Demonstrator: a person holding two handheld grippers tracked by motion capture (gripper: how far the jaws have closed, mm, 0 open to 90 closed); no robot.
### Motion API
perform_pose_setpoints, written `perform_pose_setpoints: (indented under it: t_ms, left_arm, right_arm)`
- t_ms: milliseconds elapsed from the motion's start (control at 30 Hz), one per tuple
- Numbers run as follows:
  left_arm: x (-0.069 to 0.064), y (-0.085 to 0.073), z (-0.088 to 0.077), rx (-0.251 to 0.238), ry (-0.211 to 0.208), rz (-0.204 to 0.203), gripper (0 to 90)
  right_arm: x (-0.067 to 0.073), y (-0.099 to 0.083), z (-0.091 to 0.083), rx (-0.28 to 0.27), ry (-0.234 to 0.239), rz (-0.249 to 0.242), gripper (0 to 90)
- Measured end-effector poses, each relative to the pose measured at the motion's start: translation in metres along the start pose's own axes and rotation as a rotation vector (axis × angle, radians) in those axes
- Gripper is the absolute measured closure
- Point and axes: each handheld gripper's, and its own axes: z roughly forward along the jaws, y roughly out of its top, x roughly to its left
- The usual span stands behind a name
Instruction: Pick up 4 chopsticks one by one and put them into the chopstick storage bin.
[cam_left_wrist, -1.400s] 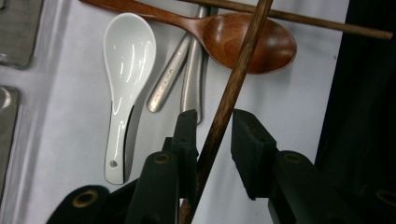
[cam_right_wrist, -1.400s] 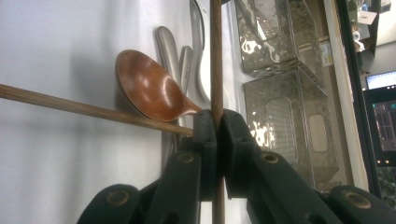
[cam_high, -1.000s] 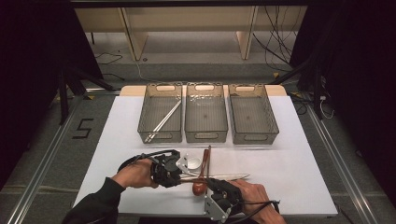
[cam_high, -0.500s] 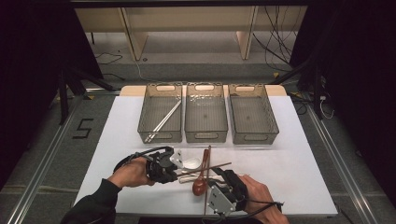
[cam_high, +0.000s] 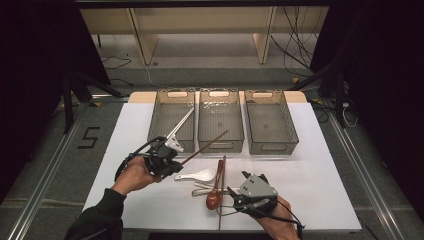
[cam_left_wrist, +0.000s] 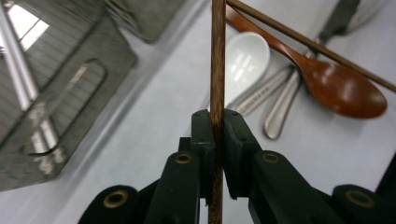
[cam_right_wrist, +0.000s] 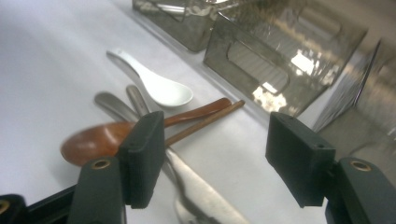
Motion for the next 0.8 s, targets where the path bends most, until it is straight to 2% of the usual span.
perform_pose_setpoints:
  t_ms: [33,67,100,167,200,233,300,333,367,400,467,500,533,567,633,667,700,733,767,800]
  left_arm:
    - [0.003,0.001,-0.002,-0.007,0.006,-0.016,83.4]
    - [0.003,0.001,-0.002,-0.007,0.006,-0.016,83.4]
    - [0.007,0.003,-0.005,-0.025,0.021,-0.042,83.4]
    - [0.01,0.004,-0.006,-0.036,0.026,-0.057,83.3]
    - [0.012,0.005,-0.008,-0.042,0.032,-0.067,83.3]
    - [0.018,0.007,-0.011,-0.052,0.037,-0.09,83.3]
    - [0.025,0.01,-0.015,-0.073,0.046,-0.127,83.3]
    - [0.025,0.01,-0.015,-0.073,0.046,-0.127,83.3]
    - [0.033,0.013,-0.018,-0.086,0.046,-0.154,83.4]
    - [0.033,0.013,-0.018,-0.086,0.046,-0.154,83.3]
    - [0.045,0.017,-0.022,-0.109,0.049,-0.19,83.3]
    - [0.045,0.017,-0.022,-0.109,0.049,-0.19,83.4]
    - [0.053,0.019,-0.023,-0.117,0.055,-0.21,83.4]
    - [0.053,0.019,-0.023,-0.117,0.055,-0.21,83.3]
    - [0.064,0.023,-0.025,-0.128,0.073,-0.238,83.4]
    - [0.064,0.023,-0.025,-0.128,0.073,-0.238,83.3]
    - [0.072,0.026,-0.026,-0.132,0.087,-0.249,83.4]
    - [0.072,0.026,-0.026,-0.132,0.087,-0.249,83.3]
    - [0.081,0.028,-0.025,-0.132,0.11,-0.258,83.3]
    - [0.081,0.028,-0.025,-0.132,0.11,-0.258,83.4]
  right_arm:
    - [-0.003,-0.001,0.0,-0.002,0.012,0.04,37.0]
    - [-0.003,-0.001,0.0,-0.002,0.012,0.04,37.0]
    - [-0.008,-0.002,-0.001,0.008,0.033,0.103,36.3]
    - [-0.011,-0.004,-0.001,0.008,0.054,0.154,36.0]
    - [-0.011,-0.004,-0.001,0.008,0.054,0.154,36.0]
    - [-0.014,-0.006,-0.001,0.013,0.072,0.202,35.5]
    - [-0.015,-0.008,-0.002,0.016,0.069,0.222,34.7]
    - [-0.015,-0.008,-0.002,0.016,0.069,0.222,34.7]
    - [-0.016,-0.01,-0.002,0.017,0.086,0.249,34.1]
    - [-0.016,-0.01,-0.002,0.017,0.086,0.251,33.7]
    - [-0.016,-0.012,-0.002,0.019,0.08,0.248,33.5]
    - [-0.016,-0.012,-0.002,0.019,0.085,0.249,33.4]
    - [-0.015,-0.013,-0.003,0.018,0.083,0.248,33.4]
    - [-0.015,-0.013,-0.003,0.018,0.078,0.245,33.4]
    - [-0.015,-0.014,-0.004,0.013,0.081,0.246,33.2]
    - [-0.014,-0.014,-0.005,0.011,0.08,0.251,33.1]
    - [-0.014,-0.015,-0.005,0.01,0.081,0.249,32.8]
    - [-0.014,-0.015,-0.005,0.008,0.086,0.25,32.5]
    - [-0.014,-0.016,-0.006,0.01,0.089,0.249,32.2]
    - [-0.014,-0.017,-0.006,0.01,0.088,0.249,31.8]
